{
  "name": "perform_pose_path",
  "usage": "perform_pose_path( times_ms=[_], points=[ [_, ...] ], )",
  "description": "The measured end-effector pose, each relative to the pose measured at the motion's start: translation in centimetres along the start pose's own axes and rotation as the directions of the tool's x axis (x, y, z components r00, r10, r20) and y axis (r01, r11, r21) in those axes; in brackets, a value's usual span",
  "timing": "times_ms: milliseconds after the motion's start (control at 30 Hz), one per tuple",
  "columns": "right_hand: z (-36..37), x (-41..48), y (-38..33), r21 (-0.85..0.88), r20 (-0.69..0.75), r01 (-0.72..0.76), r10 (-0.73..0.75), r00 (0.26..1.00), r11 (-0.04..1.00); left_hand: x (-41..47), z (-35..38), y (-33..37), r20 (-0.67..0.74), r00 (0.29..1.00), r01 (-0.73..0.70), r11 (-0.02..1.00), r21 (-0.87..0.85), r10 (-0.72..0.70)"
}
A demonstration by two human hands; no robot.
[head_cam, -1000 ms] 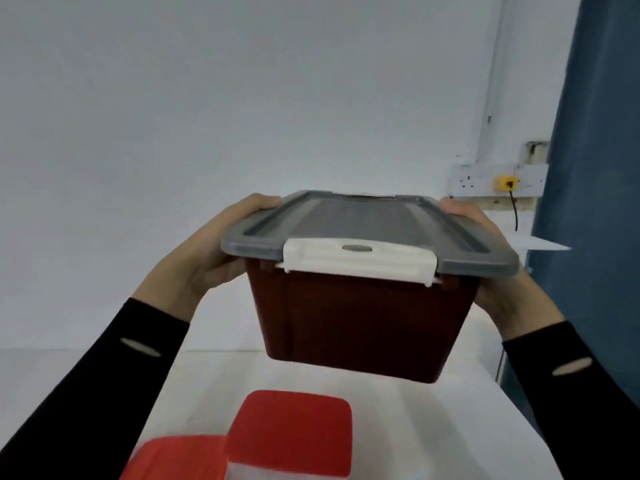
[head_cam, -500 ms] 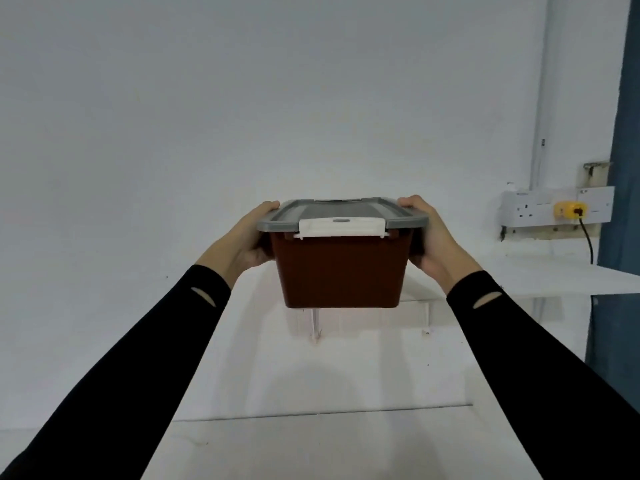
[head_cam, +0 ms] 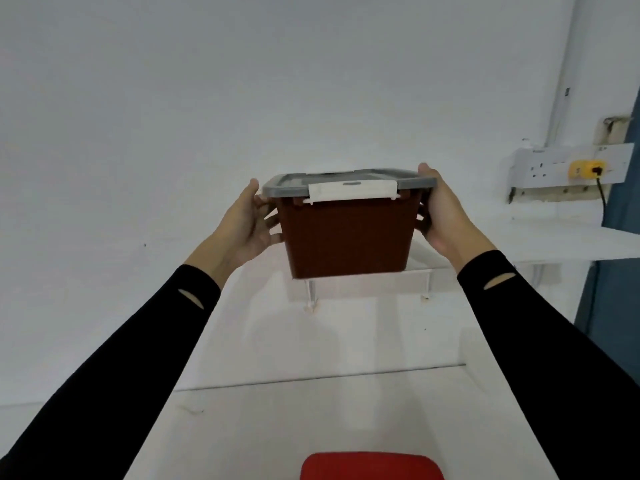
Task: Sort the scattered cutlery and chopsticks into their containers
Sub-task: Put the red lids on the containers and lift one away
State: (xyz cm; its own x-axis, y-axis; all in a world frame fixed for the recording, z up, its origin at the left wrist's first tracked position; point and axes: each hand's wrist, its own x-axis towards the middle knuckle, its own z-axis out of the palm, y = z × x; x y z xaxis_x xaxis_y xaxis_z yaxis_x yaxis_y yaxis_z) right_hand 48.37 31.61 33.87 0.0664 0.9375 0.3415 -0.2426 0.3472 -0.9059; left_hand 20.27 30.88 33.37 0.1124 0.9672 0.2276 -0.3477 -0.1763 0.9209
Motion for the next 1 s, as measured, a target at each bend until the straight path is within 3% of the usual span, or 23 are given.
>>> perform_pose_path(
  times_ms=[100, 167, 200, 233, 267, 333, 367, 400, 467, 567, 767, 867, 1000],
  points=[
    [-1.5, -4.4, 2.5, -0.159, -0.242, 0.217, -0.251, 0.937, 0.963, -3.4, -2.1, -6.2, -0.061, 0.997, 0.044, 0.998, 0.053, -0.041],
    [-3.0, -8.6, 6.1, -0.261, -0.241, 0.366, -0.428, 0.871, 0.893, -6.9, -3.9, -11.9, -0.05, 0.989, 0.146, 0.956, 0.255, -0.138],
    [-4.2, -11.0, 8.6, -0.308, -0.209, 0.348, -0.42, 0.883, 0.885, -9.2, -4.8, -14.8, -0.016, 0.974, 0.211, 0.882, 0.422, -0.225],
    [-5.4, -13.0, 11.1, -0.355, -0.181, 0.28, -0.359, 0.916, 0.892, -11.3, -5.7, -17.1, 0.048, 0.939, 0.239, 0.743, 0.625, -0.342],
    [-6.7, -15.2, 13.8, -0.411, -0.158, 0.174, -0.257, 0.953, 0.895, -13.3, -6.7, -19.3, 0.089, 0.846, 0.249, 0.537, 0.806, -0.525],
    [-9.8, -19.1, 18.9, -0.51, -0.155, -0.092, 0.013, 0.988, 0.855, -16.8, -8.3, -22.6, -0.009, 0.583, 0.111, 0.069, 0.991, -0.812],
    [-11.2, -20.9, 21.0, -0.534, -0.184, -0.228, 0.152, 0.971, 0.814, -18.3, -8.7, -23.7, -0.068, 0.523, 0.03, -0.061, 0.998, -0.85],
    [-12.4, -23.0, 22.8, -0.528, -0.212, -0.355, 0.286, 0.935, 0.771, -20.1, -8.9, -24.9, -0.084, 0.523, -0.008, -0.103, 0.995, -0.848],
    [-13.6, -26.1, 24.9, -0.446, -0.215, -0.543, 0.504, 0.837, 0.711, -22.3, -8.6, -27.1, -0.032, 0.624, 0.009, -0.034, 0.999, -0.781],
    [-13.2, -28.8, 25.7, -0.387, -0.164, -0.651, 0.646, 0.745, 0.653, -23.0, -8.2, -29.4, 0.077, 0.812, 0.063, 0.219, 0.974, -0.579],
    [-13.0, -28.9, 23.7, -0.397, -0.26, -0.604, 0.546, 0.796, 0.691, -22.7, -4.9, -28.5, 0.254, 0.91, -0.044, 0.534, 0.844, -0.327],
    [-14.1, -26.9, 19.0, -0.355, -0.252, -0.539, 0.477, 0.842, 0.764, -22.3, -1.6, -25.8, 0.252, 0.964, -0.141, 0.643, 0.752, -0.084],
    [-15.5, -22.0, 9.1, -0.35, -0.214, -0.374, 0.316, 0.924, 0.859, -20.7, 5.0, -19.6, 0.234, 0.946, -0.321, 0.725, 0.609, 0.223]
  ],
)
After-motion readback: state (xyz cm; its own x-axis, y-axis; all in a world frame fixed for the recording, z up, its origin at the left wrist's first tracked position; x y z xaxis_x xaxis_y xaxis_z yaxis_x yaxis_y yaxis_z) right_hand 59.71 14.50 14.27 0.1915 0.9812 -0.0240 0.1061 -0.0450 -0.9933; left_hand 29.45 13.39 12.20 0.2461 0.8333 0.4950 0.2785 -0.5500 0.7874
